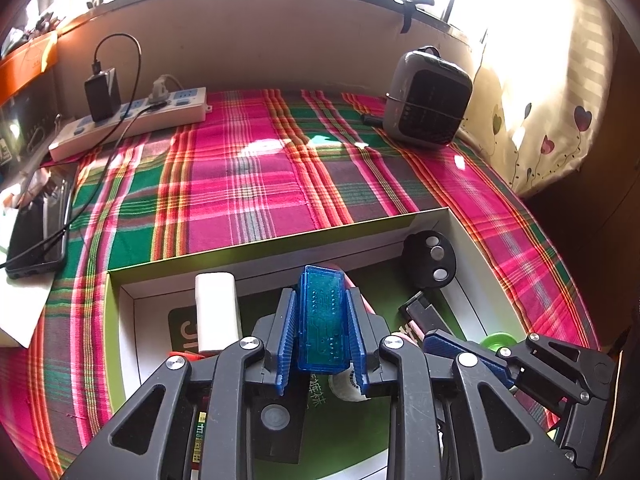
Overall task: Organize rigid objects
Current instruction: 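Open the left gripper releasing the USB stick while the right releases the pink clip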
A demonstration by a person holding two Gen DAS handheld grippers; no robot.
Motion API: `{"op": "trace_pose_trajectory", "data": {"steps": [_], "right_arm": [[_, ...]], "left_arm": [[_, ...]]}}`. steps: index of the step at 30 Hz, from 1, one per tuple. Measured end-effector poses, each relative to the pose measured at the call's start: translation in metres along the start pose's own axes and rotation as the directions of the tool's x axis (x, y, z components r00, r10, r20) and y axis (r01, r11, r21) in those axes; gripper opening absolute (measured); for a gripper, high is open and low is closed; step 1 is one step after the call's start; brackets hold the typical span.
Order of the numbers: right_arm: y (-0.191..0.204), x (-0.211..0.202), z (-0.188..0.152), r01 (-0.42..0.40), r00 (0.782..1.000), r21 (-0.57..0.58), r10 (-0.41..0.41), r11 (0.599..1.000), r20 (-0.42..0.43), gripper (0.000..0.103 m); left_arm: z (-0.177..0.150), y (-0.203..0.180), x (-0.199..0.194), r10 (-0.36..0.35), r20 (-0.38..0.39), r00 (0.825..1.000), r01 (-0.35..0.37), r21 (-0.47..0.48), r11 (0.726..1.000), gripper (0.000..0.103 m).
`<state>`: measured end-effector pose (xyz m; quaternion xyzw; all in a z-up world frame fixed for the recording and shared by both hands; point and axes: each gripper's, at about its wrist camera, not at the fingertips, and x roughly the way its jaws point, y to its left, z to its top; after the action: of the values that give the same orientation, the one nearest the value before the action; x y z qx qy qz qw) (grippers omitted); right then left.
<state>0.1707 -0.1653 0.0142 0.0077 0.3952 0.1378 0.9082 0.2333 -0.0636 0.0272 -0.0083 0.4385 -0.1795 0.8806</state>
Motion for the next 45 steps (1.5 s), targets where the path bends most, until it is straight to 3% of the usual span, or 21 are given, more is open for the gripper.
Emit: {"op": "trace_pose_trajectory", "data": {"steps": [16,25,45], "right_arm": [[0.001,-0.005,-0.002,0.0,1.0,0.012,0.0,1.0,0.004,0.026],[0.004,-0.012,-0.003,0.02,1.0,0.009,-0.02,1.0,0.018,0.037],[0.008,-0.046,-0.02,0.045,0.997,0.013,-0.046,0.999,0.057,0.038]], "left_arm": [[-0.002,0.002,-0.007,0.019,0.011,1.0,-0.019,-0.007,1.0,0.032],[-0.006,0.001,-0.019,0.035,0.027,0.999,-0.034,-0.01,0.999,0.035],[-0.035,-0.008,-0.074,0.098,0.093,0.991,-0.095,-0.033,0.995,0.037]]}}
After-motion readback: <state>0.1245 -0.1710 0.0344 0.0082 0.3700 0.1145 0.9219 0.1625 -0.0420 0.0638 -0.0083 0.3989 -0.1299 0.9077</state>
